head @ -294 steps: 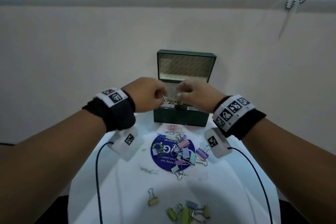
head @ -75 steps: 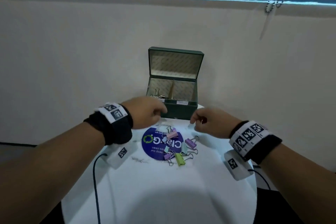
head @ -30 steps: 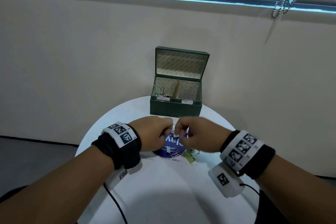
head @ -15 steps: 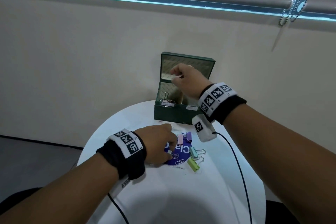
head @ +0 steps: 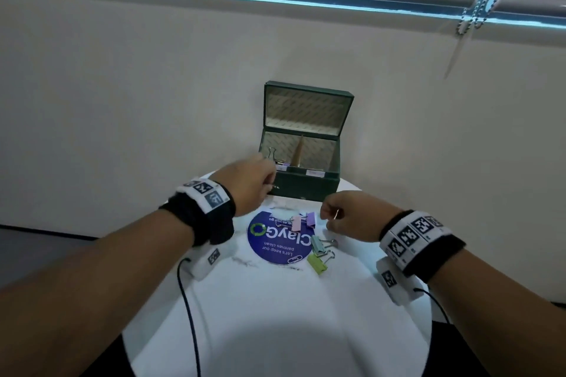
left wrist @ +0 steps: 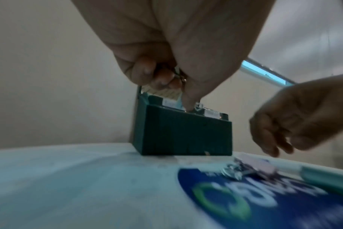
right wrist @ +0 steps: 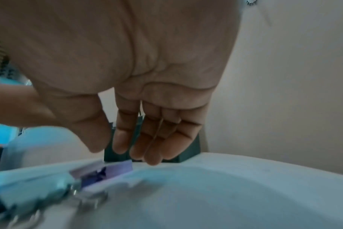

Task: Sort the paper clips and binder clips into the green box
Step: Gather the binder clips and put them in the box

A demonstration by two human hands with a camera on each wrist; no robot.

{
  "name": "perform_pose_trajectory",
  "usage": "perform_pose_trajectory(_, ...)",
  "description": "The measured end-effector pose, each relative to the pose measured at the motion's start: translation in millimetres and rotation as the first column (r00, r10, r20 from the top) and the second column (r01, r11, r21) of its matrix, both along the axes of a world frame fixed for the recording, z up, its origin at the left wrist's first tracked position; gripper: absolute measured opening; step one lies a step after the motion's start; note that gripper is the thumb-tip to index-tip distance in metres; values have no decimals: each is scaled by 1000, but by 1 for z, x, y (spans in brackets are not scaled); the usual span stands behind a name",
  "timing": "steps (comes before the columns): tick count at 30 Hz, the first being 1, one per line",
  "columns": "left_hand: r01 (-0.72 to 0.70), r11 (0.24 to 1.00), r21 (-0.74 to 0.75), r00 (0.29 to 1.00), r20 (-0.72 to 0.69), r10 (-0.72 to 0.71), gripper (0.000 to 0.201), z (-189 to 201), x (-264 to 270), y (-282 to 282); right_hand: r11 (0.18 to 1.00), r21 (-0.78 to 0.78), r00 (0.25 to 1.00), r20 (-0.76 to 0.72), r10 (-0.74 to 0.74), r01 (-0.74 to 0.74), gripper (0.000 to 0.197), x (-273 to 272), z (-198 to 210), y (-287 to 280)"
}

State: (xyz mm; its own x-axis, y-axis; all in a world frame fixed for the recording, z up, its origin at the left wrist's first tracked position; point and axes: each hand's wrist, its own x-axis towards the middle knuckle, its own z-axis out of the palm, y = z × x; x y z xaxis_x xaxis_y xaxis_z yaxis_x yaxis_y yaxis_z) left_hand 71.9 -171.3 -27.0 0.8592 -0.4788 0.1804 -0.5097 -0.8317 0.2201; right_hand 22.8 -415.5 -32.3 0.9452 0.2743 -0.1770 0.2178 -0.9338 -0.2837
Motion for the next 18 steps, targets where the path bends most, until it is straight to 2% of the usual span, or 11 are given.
perform_pose_trajectory(3, -33, 997, -75, 997, 72, 38, 7, 17, 25, -10, 999, -23, 999, -15, -33, 32, 14, -6, -14, -2)
perform_pose_trajectory(6, -55, 990, -129, 996, 58, 62, 5, 24, 49, -20, 999, -40, 999, -20, -27, 26, 13, -8, -21, 2)
perform_pose_trajectory(10, -68, 997, 34, 998, 2, 68, 25, 21, 65, -30, 998, 34, 999, -12, -50, 50, 12, -9, -22, 1)
perform_pose_trajectory(13, -25, 997, 80, 981, 193, 9, 27, 18, 52, -31, 995, 70, 997, -39, -72, 75, 24, -10, -23, 0)
perform_pose_trajectory(15, 99, 991, 92, 961, 251, -119, 22, 16, 33, -34, 993, 83, 996, -49, -80, 84, 25, -9, -24, 0)
perform_pose_trajectory(17, 206, 961, 183, 974, 53, -219, 22, 14, 10, -39, 994, 73, 996, -47, -82, 85, 22, -8, -25, 0)
perform_pose_trajectory(18, 225, 941, 252, 974, -69, -215, 28, 11, 1, -44, 994, 66, 996, -48, -79, 82, 21, -8, -26, 0)
